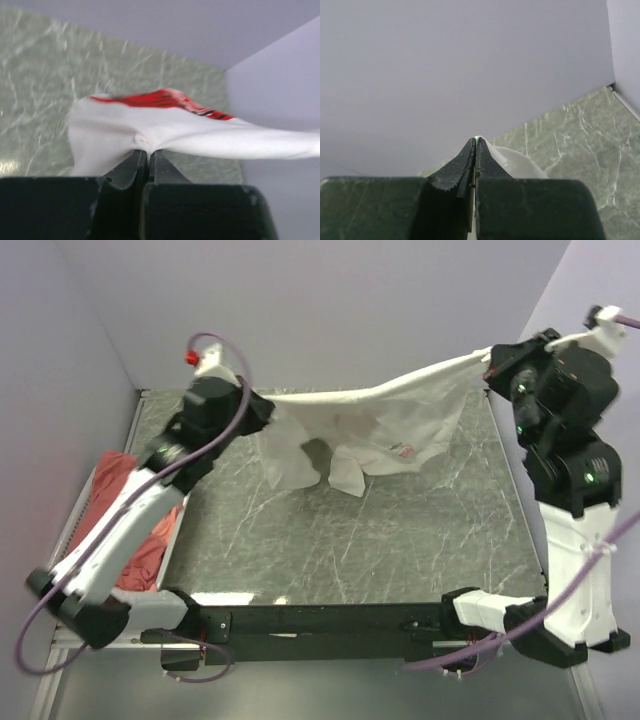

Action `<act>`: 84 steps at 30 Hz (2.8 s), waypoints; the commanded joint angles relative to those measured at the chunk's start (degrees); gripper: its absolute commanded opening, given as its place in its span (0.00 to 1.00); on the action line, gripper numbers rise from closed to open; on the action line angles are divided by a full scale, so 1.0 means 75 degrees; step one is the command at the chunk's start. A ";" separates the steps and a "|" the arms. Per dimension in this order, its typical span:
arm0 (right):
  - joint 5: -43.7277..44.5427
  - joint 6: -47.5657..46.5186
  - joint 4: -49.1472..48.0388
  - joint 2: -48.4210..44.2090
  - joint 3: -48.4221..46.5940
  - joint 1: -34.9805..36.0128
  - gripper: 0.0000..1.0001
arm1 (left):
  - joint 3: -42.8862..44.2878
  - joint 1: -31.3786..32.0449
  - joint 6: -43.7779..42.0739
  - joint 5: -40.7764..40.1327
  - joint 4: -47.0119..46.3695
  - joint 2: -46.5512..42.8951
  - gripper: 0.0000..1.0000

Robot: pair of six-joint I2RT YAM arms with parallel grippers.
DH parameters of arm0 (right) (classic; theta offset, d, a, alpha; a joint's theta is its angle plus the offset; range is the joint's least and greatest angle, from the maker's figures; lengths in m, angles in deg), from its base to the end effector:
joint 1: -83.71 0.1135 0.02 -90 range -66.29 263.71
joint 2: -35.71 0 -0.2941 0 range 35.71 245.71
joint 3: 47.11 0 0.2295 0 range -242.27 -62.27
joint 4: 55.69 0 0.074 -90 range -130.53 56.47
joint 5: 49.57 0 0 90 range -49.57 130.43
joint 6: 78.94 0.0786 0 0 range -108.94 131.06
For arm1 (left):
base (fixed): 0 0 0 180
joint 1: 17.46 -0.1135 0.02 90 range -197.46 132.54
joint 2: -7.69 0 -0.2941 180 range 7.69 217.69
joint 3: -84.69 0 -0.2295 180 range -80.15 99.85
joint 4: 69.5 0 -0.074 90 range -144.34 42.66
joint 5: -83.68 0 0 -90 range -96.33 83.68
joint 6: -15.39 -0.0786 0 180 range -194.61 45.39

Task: Fold and stack the t-shirts
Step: Flatten the tshirt out

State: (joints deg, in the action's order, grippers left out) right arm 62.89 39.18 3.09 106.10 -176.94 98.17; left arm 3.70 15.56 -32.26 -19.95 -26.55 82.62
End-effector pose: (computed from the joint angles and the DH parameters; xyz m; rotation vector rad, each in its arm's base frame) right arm 0.1863 0.0170 0.5899 0.4891 1.4886 0.2801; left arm 0.2578 -0.1454 0.4425 -0.3230 1.9199 -0.6644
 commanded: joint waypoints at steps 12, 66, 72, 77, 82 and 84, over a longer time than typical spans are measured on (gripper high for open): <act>0.0029 -0.0456 -0.1572 -0.1828 -0.0249 -0.0088 0.00 | 0.2024 -0.0007 -0.1662 0.0294 -0.0645 -0.1380 0.00; -0.0381 0.2122 -0.2159 -0.3644 0.9806 -0.0498 0.06 | -0.5614 -0.1789 0.3176 0.0534 -0.0074 -0.1366 0.64; -0.0357 0.1947 -0.2241 -0.3304 0.9677 -0.0486 0.06 | -0.5590 -0.1252 0.4407 -0.0678 0.1356 -0.1238 0.54; -0.0522 0.1853 -0.2311 -0.3081 0.9536 -0.0498 0.06 | -0.5884 -0.1039 0.4947 -0.0703 0.1240 -0.1238 0.54; -0.0545 0.1782 -0.2393 -0.2999 0.9594 -0.0498 0.05 | -0.6012 -0.0863 0.5158 -0.0866 0.1194 -0.0945 0.50; -0.0557 0.1770 -0.2463 -0.2975 0.9641 -0.0486 0.05 | -0.6071 -0.0863 0.5135 -0.0843 0.0844 -0.0863 0.50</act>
State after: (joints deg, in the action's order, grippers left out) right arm 58.52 53.30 -12.67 83.72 -102.74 94.78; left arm -40.97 8.72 4.17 -24.28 -18.00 75.41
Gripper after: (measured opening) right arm 0.060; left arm 0.505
